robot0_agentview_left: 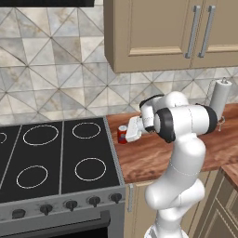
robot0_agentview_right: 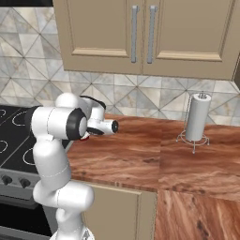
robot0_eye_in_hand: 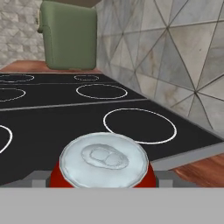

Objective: Four empty soda cans are scattered around the kitchen. Gather all the cans and cluster them next to the stove for recycling.

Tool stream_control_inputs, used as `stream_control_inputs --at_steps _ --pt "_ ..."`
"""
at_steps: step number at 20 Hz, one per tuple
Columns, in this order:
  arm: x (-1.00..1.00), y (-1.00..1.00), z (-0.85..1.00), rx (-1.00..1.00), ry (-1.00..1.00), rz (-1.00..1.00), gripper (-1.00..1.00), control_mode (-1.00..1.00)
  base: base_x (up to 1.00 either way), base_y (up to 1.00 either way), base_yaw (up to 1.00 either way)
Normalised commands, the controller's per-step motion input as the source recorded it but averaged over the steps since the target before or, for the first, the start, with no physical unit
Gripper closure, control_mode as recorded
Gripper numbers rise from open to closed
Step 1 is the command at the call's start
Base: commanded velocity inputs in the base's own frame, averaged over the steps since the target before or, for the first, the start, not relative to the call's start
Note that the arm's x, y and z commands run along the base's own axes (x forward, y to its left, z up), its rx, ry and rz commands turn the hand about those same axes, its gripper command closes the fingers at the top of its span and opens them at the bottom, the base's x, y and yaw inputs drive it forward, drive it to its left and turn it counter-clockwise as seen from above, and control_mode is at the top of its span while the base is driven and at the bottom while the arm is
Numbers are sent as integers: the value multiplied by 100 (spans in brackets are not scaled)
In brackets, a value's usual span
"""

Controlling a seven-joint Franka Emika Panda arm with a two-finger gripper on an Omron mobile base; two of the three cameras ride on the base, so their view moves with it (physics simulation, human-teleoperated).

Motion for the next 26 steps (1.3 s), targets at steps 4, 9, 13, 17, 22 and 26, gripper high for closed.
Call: stream_control_inputs --at_steps 4,9,13,17,22,26 --pt "0 0 -8 0 -3 0 100 -100 0 0 0" --pt "0 1 -10 0 -2 0 100 -100 0 0 0" --pt "0 1 -10 0 0 0 -100 -100 0 0 0" --pt "0 1 -7 0 0 0 -100 -100 0 0 0" --pt "0 0 -7 0 0 0 -100 -100 0 0 0" --pt "0 0 -4 0 -2 0 -100 -100 0 0 0"
